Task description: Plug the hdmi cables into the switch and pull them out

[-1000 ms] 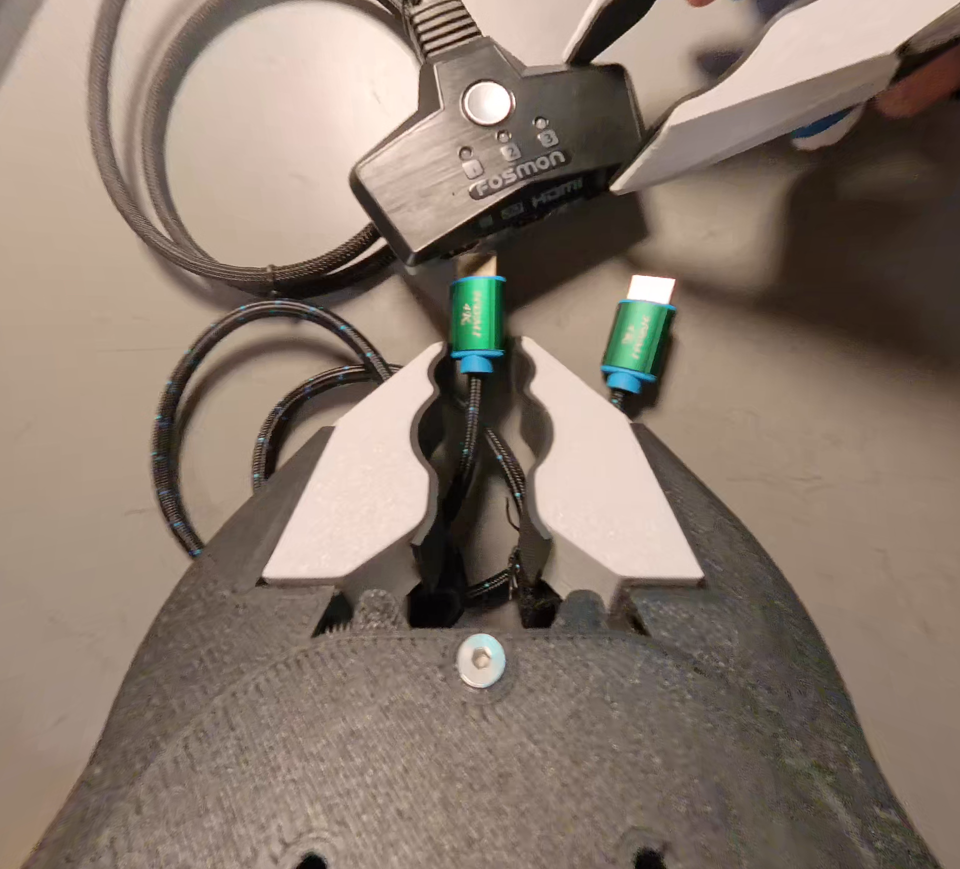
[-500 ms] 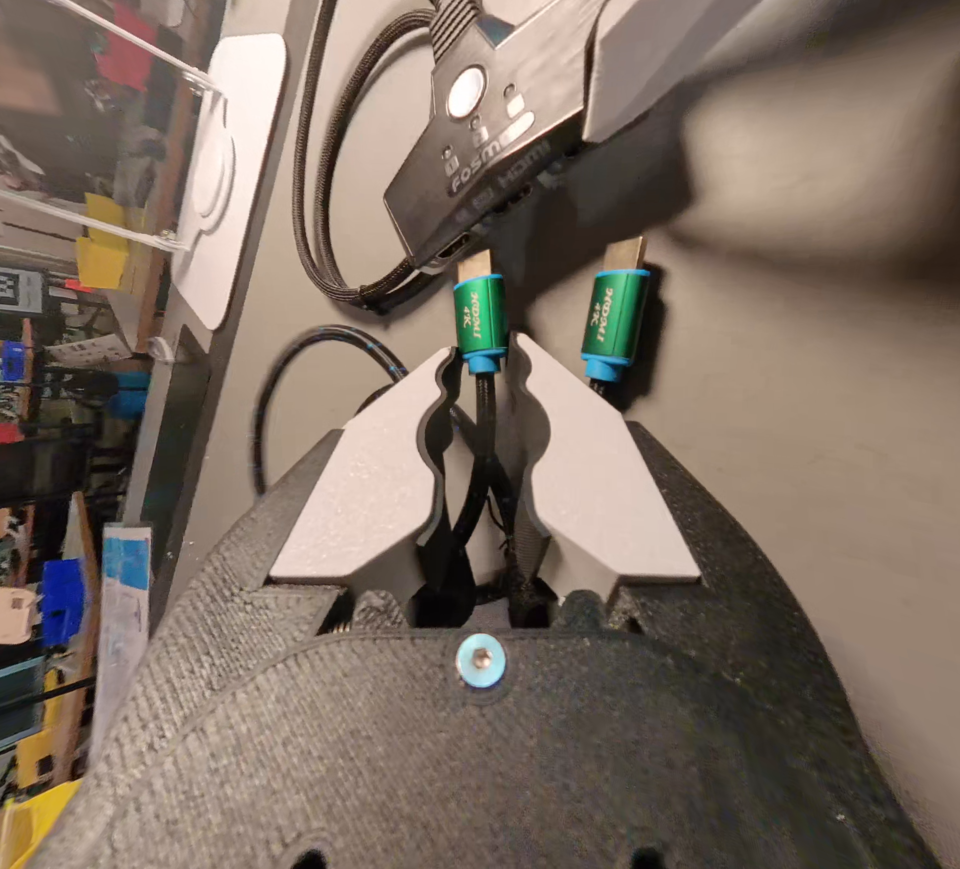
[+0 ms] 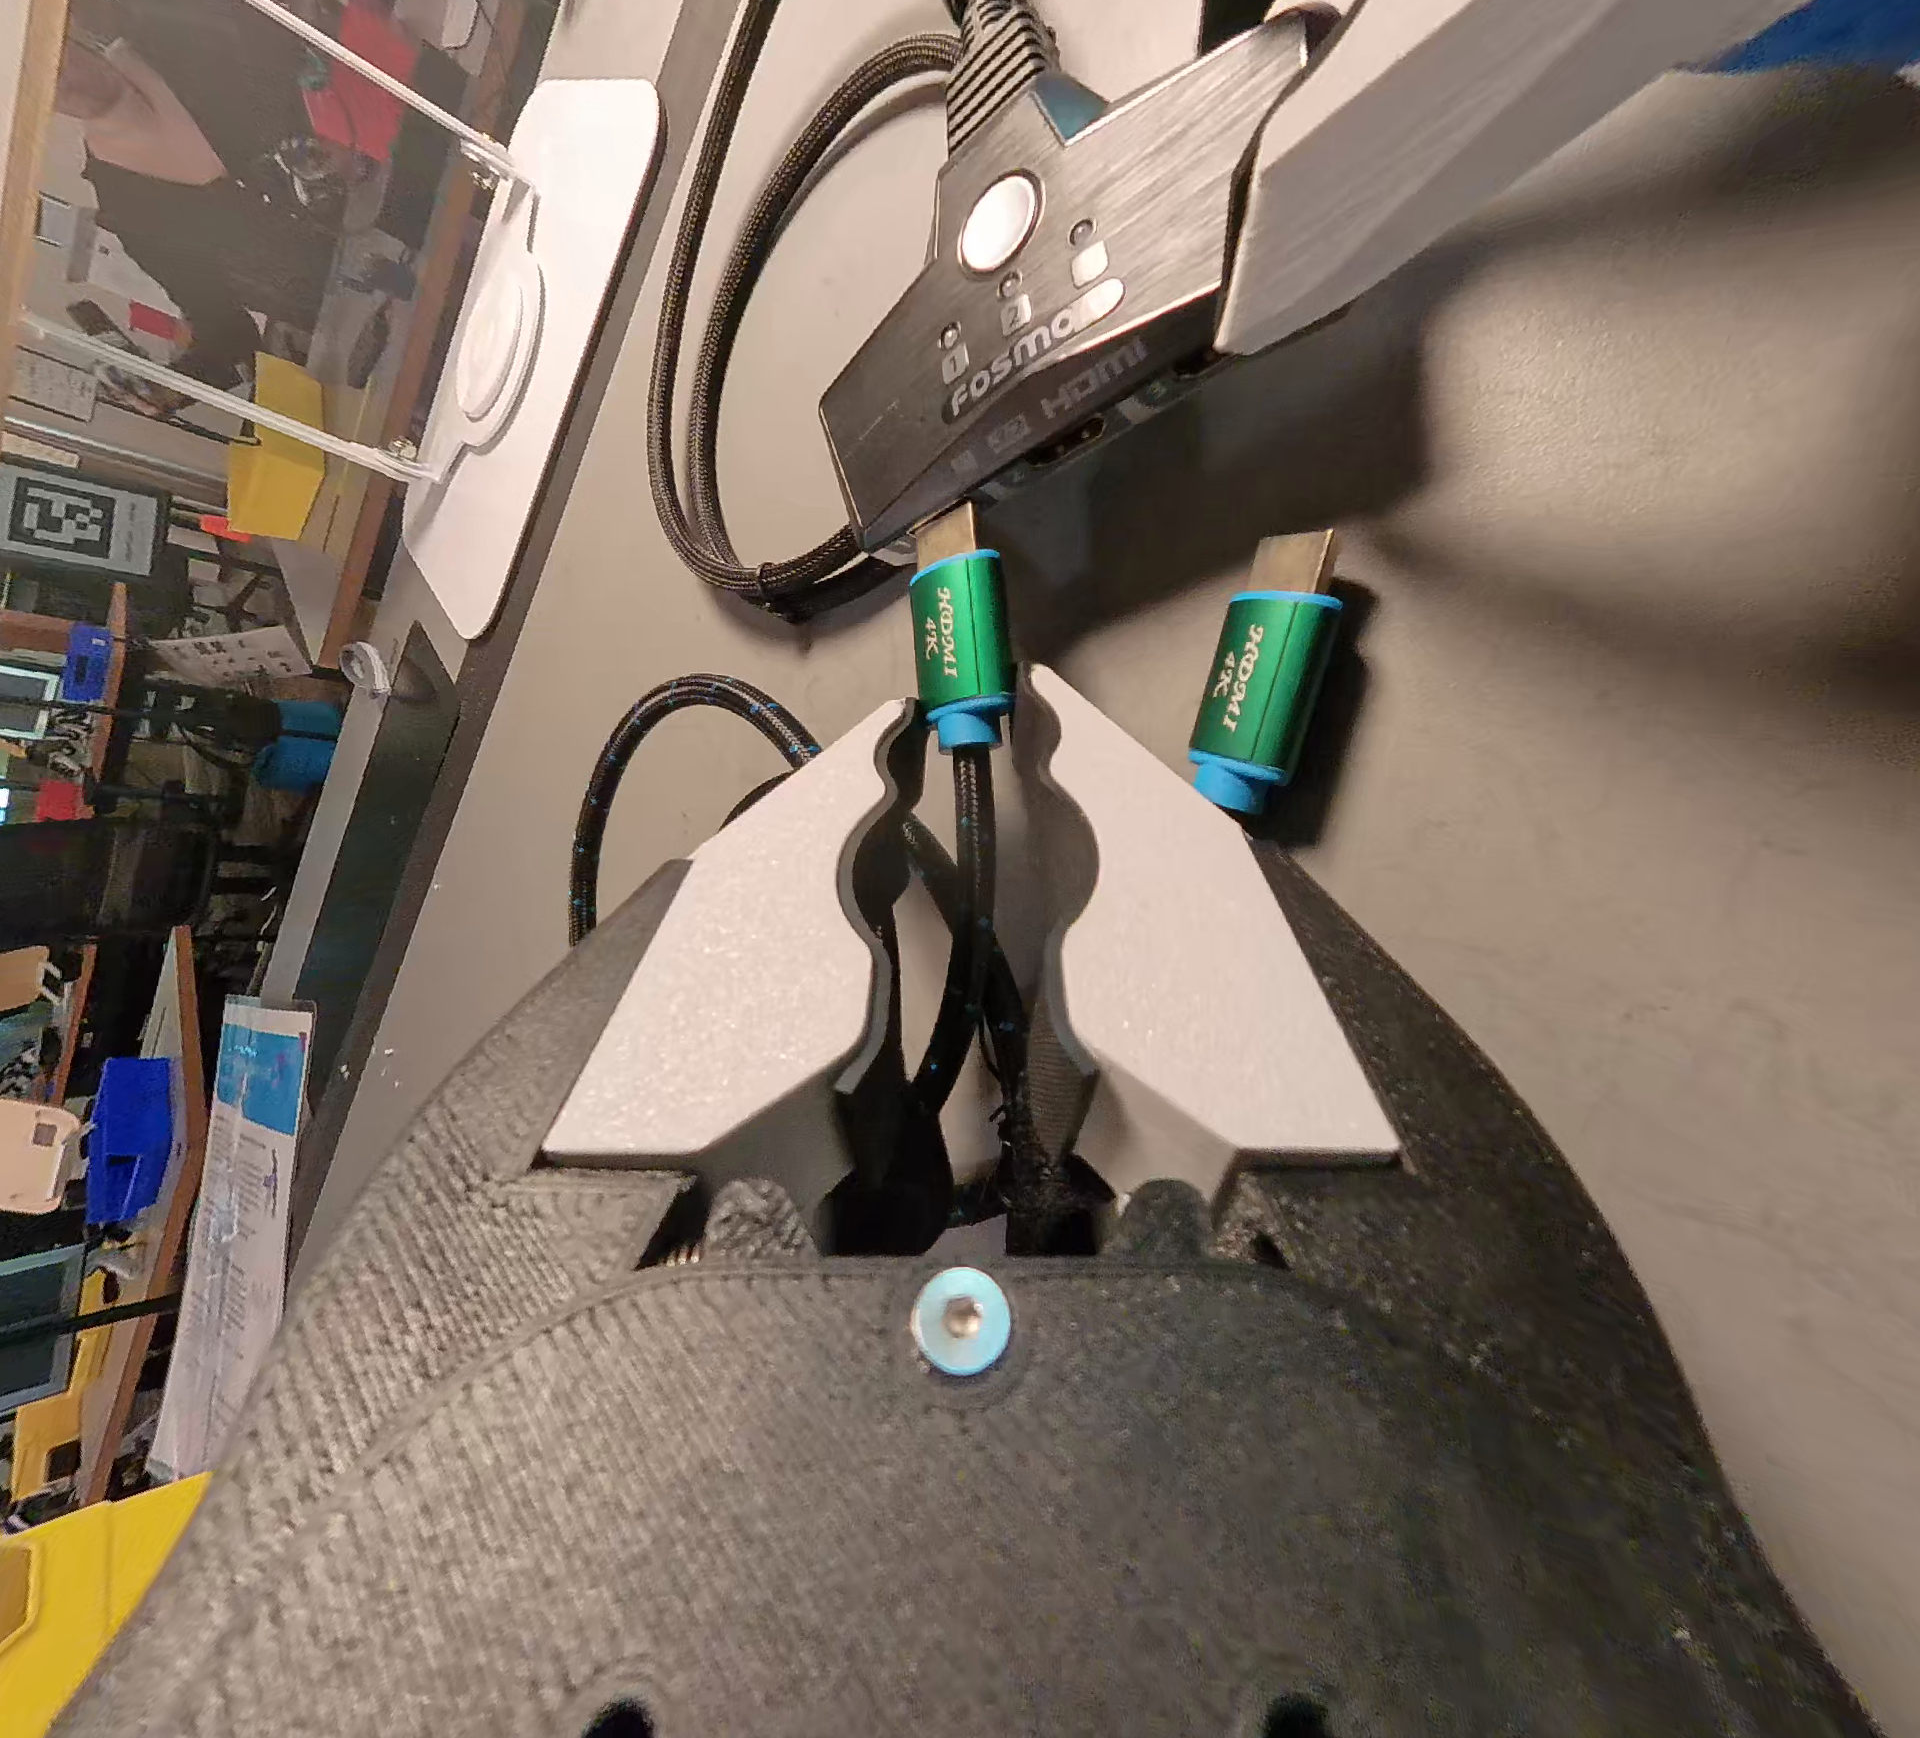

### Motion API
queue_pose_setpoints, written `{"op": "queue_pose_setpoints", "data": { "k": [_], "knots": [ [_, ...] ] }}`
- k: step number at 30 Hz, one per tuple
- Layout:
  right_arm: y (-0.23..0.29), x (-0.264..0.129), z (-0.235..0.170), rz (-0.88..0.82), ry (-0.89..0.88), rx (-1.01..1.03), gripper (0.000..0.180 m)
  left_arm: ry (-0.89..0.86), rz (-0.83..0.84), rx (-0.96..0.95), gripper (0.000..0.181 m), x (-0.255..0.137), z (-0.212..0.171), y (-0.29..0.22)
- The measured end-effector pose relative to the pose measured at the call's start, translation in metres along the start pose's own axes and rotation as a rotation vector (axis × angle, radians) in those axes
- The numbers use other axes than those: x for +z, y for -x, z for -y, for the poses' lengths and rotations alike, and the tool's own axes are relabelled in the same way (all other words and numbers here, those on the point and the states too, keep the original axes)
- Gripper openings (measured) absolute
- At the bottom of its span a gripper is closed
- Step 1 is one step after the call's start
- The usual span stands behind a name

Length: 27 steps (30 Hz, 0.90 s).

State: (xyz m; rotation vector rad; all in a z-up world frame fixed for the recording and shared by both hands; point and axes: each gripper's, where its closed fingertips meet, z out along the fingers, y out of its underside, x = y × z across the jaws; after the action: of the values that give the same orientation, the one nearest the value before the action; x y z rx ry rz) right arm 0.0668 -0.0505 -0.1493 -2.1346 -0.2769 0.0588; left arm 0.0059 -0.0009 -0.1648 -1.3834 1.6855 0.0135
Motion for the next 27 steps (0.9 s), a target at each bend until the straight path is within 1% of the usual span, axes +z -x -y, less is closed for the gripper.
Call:
{"op": "queue_pose_setpoints", "data": {
  "k": [5, 10, 12, 13, 14, 15, 16, 18, 21, 23, 24, 27],
  "knots": [
    [0.003, 0.001, -0.001, -0.012, 0.005, -0.035, 0.045, 0.004, 0.024, 0.006, 0.016, 0.001, 0.0, 0.001],
    [0.017, 0.003, -0.003, 0.046, 0.022, -0.115, 0.046, 0.015, 0.042, -0.012, 0.014, 0.003, -0.003, 0.005],
    [0.032, 0.002, -0.004, 0.106, 0.013, -0.187, 0.026, 0.012, 0.059, -0.014, 0.013, 0.004, -0.005, 0.01],
    [0.036, 0.001, -0.002, 0.101, -0.002, -0.214, 0.01, 0.001, 0.045, -0.015, 0.013, 0.004, -0.004, 0.009],
    [0.037, 0.0, -0.001, 0.076, -0.011, -0.232, 0.001, -0.013, 0.027, -0.017, 0.013, 0.003, -0.002, 0.007],
    [0.037, 0.001, -0.003, 0.064, -0.003, -0.25, 0.001, -0.02, 0.022, -0.013, 0.013, 0.003, 0.0, 0.006],
    [0.037, 0.002, -0.006, 0.062, 0.014, -0.266, 0.002, -0.017, 0.016, -0.01, 0.013, 0.002, 0.0, 0.004],
    [0.037, 0.001, -0.007, 0.083, 0.021, -0.279, 0.01, -0.015, 0.013, 0.002, 0.013, 0.002, -0.001, 0.002],
    [0.024, -0.006, 0.006, 0.074, -0.034, -0.27, 0.019, -0.027, -0.012, -0.012, 0.013, 0.002, -0.002, 0.003],
    [0.014, -0.011, 0.015, 0.066, -0.074, -0.239, 0.029, -0.036, -0.027, -0.012, 0.014, 0.002, -0.004, 0.005],
    [0.01, -0.012, 0.017, 0.066, -0.082, -0.227, 0.036, -0.04, -0.037, -0.016, 0.013, 0.002, -0.004, 0.005],
    [0.01, -0.004, 0.008, 0.103, -0.025, -0.227, 0.069, -0.054, -0.05, -0.005, 0.014, 0.003, -0.007, 0.008]
  ]
}}
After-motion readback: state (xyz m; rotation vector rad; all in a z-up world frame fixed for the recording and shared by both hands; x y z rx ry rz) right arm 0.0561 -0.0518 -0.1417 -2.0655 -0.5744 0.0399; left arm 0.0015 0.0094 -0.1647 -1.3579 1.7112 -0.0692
